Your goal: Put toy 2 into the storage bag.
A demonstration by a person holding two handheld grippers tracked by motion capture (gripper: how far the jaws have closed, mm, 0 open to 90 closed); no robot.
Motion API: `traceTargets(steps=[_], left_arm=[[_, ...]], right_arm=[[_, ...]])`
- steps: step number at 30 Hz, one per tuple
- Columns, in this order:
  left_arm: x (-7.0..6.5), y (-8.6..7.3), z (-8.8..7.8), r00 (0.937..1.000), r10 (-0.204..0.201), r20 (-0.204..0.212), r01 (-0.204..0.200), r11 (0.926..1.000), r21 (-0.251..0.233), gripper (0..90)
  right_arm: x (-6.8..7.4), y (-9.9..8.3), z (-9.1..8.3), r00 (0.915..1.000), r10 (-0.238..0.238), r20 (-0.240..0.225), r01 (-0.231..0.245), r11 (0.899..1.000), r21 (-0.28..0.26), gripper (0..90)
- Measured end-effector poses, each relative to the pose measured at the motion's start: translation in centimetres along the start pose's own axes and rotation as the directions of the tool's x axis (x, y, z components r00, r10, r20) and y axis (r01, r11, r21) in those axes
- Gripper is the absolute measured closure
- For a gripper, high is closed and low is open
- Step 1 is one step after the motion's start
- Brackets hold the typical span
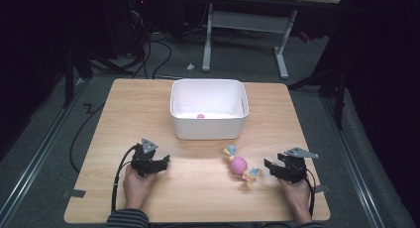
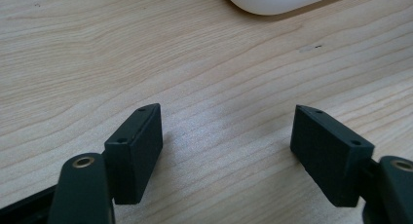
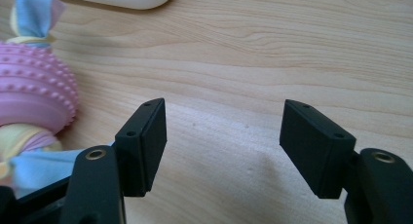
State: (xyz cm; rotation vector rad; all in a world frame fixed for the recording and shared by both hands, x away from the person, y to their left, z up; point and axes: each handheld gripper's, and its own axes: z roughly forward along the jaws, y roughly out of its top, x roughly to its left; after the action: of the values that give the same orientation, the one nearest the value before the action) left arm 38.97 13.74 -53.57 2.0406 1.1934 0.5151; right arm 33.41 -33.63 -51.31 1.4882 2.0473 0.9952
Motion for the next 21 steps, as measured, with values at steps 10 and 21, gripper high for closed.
traceTargets(steps=[10,21], left_arm=[[0.0,0.0,0.0,1.0,0.0,0.0,0.0,1.0,0.001,27.9],[0.0,0.0,0.0,1.0,-0.001,0.0,0.001,1.0,-0.001,27.5]], right_arm=[[1.7,-0.2,-1.5,0.9986,-0.039,-0.037,0.039,0.999,-0.009,34.6],[3.8,0.0,-2.1,0.9931,-0.079,-0.086,0.076,0.996,-0.041,34.6]])
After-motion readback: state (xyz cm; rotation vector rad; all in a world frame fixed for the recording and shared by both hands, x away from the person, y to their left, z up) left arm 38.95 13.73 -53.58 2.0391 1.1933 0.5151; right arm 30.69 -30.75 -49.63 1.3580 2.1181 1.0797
